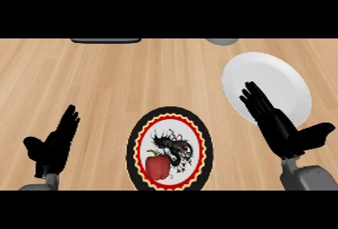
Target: Pick the bell pepper from the plate and place it in the plate
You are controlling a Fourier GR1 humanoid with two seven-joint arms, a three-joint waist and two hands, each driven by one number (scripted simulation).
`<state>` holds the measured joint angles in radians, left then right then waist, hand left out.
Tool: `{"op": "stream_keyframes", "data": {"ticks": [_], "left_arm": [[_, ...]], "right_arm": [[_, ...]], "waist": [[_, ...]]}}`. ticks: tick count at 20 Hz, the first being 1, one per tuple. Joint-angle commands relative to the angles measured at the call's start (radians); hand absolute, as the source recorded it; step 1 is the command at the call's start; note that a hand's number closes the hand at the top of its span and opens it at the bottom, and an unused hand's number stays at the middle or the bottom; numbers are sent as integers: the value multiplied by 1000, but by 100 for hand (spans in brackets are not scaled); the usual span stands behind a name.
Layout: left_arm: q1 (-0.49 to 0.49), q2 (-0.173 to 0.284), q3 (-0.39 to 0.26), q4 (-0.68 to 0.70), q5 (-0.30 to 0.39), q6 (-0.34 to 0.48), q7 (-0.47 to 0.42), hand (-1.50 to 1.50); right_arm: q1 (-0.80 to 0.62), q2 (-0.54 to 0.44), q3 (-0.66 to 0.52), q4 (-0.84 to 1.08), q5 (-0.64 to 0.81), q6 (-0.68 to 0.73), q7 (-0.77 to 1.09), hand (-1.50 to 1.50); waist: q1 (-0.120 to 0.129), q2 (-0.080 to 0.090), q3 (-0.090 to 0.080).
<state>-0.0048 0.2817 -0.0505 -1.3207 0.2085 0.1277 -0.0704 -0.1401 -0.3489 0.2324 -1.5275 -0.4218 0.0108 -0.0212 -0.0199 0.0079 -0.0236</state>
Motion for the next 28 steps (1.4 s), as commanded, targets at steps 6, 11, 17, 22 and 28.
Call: {"op": "stream_keyframes", "data": {"ticks": [6, 11, 17, 22, 28], "left_arm": [[-60, 3, -48, -25, -113, 104, 109, 0], [-42, -18, -57, 19, -93, 85, 127, 0], [-66, -39, -86, -46, -115, 117, 200, 0], [-51, -36, -81, -75, -125, 118, 235, 0], [-56, -59, -101, -87, -152, 148, 251, 0]], "right_arm": [[-208, 206, 358, -192, 211, -102, 193, 150], [-328, -191, 351, -182, 791, -162, 118, 150], [23, 215, 451, -103, 531, -354, -185, -150], [-74, 85, 534, -34, 719, -222, -136, -150], [-195, 33, 621, -147, 1029, -193, 217, -150]], "waist": [[51, -16, 22], [-2, -42, 15], [28, -4, 28], [25, -9, 23], [13, -18, 21]]}}
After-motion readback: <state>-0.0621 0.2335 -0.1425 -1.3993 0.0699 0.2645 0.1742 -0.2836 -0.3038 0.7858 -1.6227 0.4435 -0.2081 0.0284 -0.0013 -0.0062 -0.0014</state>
